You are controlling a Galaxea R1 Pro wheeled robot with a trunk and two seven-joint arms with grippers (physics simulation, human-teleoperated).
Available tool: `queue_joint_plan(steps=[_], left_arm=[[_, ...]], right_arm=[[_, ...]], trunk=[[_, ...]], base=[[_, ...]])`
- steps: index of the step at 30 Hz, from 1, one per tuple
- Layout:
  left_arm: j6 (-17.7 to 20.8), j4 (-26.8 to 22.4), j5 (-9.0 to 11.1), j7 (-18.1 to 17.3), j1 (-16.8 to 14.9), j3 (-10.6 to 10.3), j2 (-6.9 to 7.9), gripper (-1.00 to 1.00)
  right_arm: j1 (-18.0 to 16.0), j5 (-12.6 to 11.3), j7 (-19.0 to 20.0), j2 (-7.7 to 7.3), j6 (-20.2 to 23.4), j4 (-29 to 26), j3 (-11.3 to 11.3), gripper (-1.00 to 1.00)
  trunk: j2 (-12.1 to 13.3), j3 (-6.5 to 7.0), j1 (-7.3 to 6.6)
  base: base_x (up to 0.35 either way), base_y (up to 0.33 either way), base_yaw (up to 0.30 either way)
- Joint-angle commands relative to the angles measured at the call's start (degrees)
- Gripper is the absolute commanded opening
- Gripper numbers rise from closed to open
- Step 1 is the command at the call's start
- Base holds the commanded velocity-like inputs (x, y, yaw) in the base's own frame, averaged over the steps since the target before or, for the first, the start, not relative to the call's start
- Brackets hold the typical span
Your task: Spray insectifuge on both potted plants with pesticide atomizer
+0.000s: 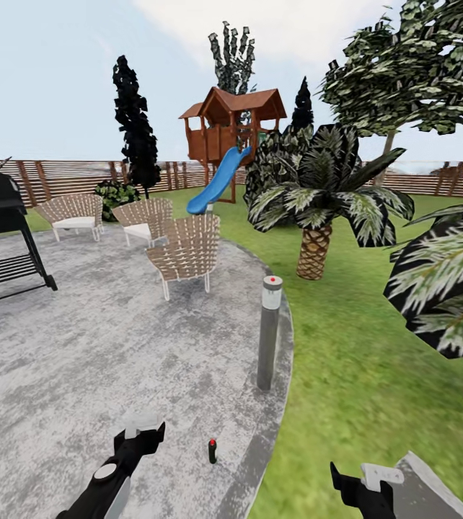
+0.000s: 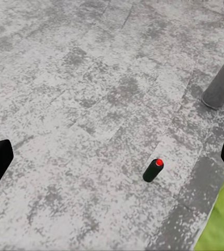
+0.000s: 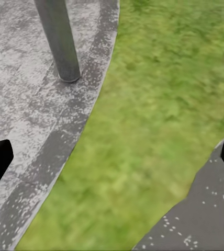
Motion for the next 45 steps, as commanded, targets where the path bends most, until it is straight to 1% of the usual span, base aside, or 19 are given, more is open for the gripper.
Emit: queue_joint_plan(steps=[1,8,15,17,22,24,26,28,30,31,32,33,36,39,40,41,43,44,45], left_arm=[[-0.2,0.0,0.5,0.0,0.0,0.1,-0.03,1.00],[-0.2,-0.4,0.5,0.1,0.0,0.2,-0.02,1.00],[-0.3,-1.3,0.4,0.1,-0.6,0.1,0.03,1.00],[-0.4,-2.0,0.4,0.1,-0.7,0.1,0.05,1.00],[-0.5,-5.8,0.4,0.1,-1.0,0.0,-0.20,1.00],[-0.6,-9.6,0.3,0.1,-1.1,-0.2,-0.59,1.00],[-0.6,-10.6,0.3,0.2,-1.6,-0.2,-0.75,1.00],[-0.6,-10.9,0.3,0.6,-2.9,-0.2,-0.86,1.00],[-0.6,-10.7,0.3,1.2,-4.6,-0.1,-0.94,1.00],[-0.6,-9.6,0.3,2.0,-6.4,-0.1,-0.95,1.00],[-0.6,-8.9,0.3,2.4,-7.3,-0.1,-0.92,1.00],[-0.6,-6.1,0.3,3.1,-10.5,-0.1,-0.82,1.00],[-0.7,-2.3,0.4,3.5,-13.6,-0.1,-0.73,1.00],[-1.3,1.8,0.4,3.6,-16.4,-0.1,-0.72,1.00],[-1.7,4.0,0.5,3.7,-17.8,-0.1,-0.77,1.00],[-2.0,5.3,0.5,3.7,-18.8,-0.1,-0.89,1.00],[-2.1,5.8,0.5,3.7,-19.1,-0.2,-0.94,1.00],[-2.4,6.7,0.4,3.7,-19.6,-0.4,-1.03,1.00],[-2.4,6.9,0.4,3.7,-19.7,-0.5,-1.04,1.00]], right_arm=[[-0.1,-0.6,0.0,-0.05,-0.2,0.1,0.1,1.00],[-0.6,-0.4,0.1,-0.20,-0.2,0.2,0.3,1.00],[-2.0,-0.2,0.1,-0.43,-0.1,-1.0,0.4,1.00],[-2.0,-0.2,0.0,-0.47,0.1,-1.8,0.3,1.00],[-1.6,-0.5,-0.1,-0.65,0.3,-5.1,-0.3,1.00],[-1.7,0.4,-0.2,-0.70,0.2,-5.9,-0.6,1.00],[-2.1,1.5,-0.1,-0.72,0.4,-6.2,-0.8,1.00],[-2.7,2.6,-0.1,-0.77,1.3,-6.7,-0.9,1.00],[-3.9,3.5,-0.1,-0.83,3.3,-7.4,-1.0,1.00],[-5.4,4.0,0.0,-0.89,6.3,-8.4,-1.0,1.00],[-6.3,4.2,0.1,-0.92,7.9,-8.9,-1.0,1.00],[-10.0,4.4,0.2,-1.03,12.3,-9.7,-1.0,1.00],[-13.6,4.5,0.7,-1.07,16.1,-10.0,-1.0,1.00],[-15.9,4.5,1.6,-1.11,19.7,-10.3,-1.0,1.00],[-17.2,4.6,2.1,-1.14,21.8,-10.7,-1.0,1.00],[-18.4,4.7,2.6,-1.20,23.8,-11.0,-1.0,1.00],[-18.9,4.7,2.9,-1.23,24.6,-11.3,-1.0,1.00],[-19.5,4.8,3.4,-1.53,26.7,-13.3,-0.9,1.00],[-19.5,4.8,3.6,-1.74,27.2,-14.5,-0.9,1.00]], trunk=[[0.0,-0.06,0.00],[0.0,-0.06,0.00],[0.0,-0.06,0.00],[0.0,-0.06,0.00],[0.0,-0.06,0.00],[0.0,-0.06,0.00],[0.0,-0.06,0.00],[0.0,-0.06,0.00],[0.0,-0.06,0.00],[0.0,-0.06,0.00],[0.0,-0.06,0.00],[0.0,-0.06,0.00],[0.0,-0.06,0.00],[0.0,-0.06,0.00],[0.0,-0.06,0.00],[0.0,-0.06,0.00],[0.0,-0.06,0.00],[0.0,-0.06,0.00],[0.0,-0.06,0.00]], base=[[0.000,-0.140,0.011],[0.000,-0.130,0.005],[0.000,-0.041,0.001],[0.000,-0.012,0.000],[0.000,-0.005,0.000],[0.000,-0.001,0.000],[0.000,0.000,0.000],[0.000,0.000,0.000],[0.000,0.000,0.000],[0.000,0.000,0.000],[0.000,0.000,0.000],[0.000,0.000,0.000],[0.000,0.000,0.000],[0.000,0.000,0.000],[0.000,0.000,0.000],[0.000,0.000,0.000],[0.000,0.000,0.000],[0.000,0.000,0.000],[0.000,0.000,0.000]])
